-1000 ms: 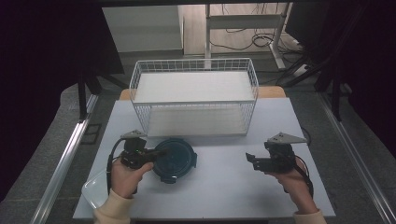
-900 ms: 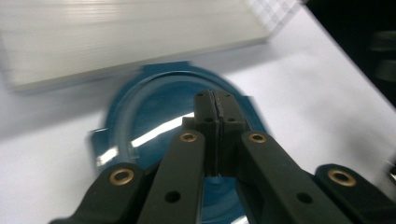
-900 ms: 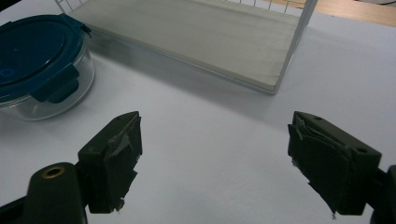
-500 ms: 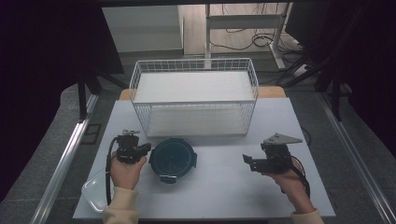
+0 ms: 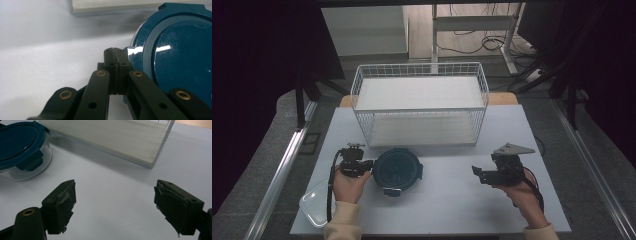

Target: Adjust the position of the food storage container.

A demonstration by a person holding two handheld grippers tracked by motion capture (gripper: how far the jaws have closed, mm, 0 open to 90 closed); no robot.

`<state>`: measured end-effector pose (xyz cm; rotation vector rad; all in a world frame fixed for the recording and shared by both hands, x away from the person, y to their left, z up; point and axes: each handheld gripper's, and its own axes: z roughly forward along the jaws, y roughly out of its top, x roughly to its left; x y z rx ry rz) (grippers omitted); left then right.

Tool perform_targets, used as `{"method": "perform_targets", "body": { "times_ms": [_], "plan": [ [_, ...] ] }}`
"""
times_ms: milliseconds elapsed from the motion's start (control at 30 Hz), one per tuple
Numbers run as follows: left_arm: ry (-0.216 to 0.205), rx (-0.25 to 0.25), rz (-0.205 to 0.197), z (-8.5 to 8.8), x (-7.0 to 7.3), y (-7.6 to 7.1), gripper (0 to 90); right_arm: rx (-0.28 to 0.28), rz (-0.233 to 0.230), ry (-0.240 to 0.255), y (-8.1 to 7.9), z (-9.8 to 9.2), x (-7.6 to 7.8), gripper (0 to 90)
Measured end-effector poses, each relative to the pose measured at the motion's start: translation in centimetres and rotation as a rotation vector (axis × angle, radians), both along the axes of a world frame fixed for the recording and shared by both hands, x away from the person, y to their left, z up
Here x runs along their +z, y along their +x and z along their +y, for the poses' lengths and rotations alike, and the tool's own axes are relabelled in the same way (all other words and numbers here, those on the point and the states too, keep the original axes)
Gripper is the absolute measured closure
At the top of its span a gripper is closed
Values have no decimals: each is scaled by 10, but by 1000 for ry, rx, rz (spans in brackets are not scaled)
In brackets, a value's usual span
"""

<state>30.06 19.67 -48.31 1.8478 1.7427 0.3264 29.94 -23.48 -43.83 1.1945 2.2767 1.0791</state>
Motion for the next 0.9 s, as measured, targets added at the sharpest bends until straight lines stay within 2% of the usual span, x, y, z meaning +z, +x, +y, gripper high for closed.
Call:
{"method": "perform_targets", "body": {
  "times_ms": [100,167,200,267,300,333,533,567,667,900],
  "plan": [
    [3,-2,-1,-1,0,-1,900,0,-4,1,0,0,1,177],
    [-11,-13,-1,-4,0,-2,900,-2,-5,1,0,-1,1,177],
    [-32,-34,9,-7,-2,-2,900,-2,-6,1,0,-1,2,177],
    [-43,-44,22,-11,-5,-1,900,-2,-7,2,0,-1,2,177],
    [-85,-75,23,-14,-7,-1,900,-1,-7,2,0,-1,2,177],
    [-97,-91,26,-18,-8,-1,900,-1,-7,2,0,-1,2,177],
    [-102,-136,15,-38,-8,0,900,-4,-7,3,0,-3,2,177],
    [-112,-156,12,-46,-8,1,900,-5,-6,6,0,-3,2,177],
    [-130,-183,11,-55,-10,1,900,-4,-3,5,1,-3,1,177],
    [-143,-195,-4,-66,-10,2,900,-1,1,2,1,-1,0,177]
  ]
}}
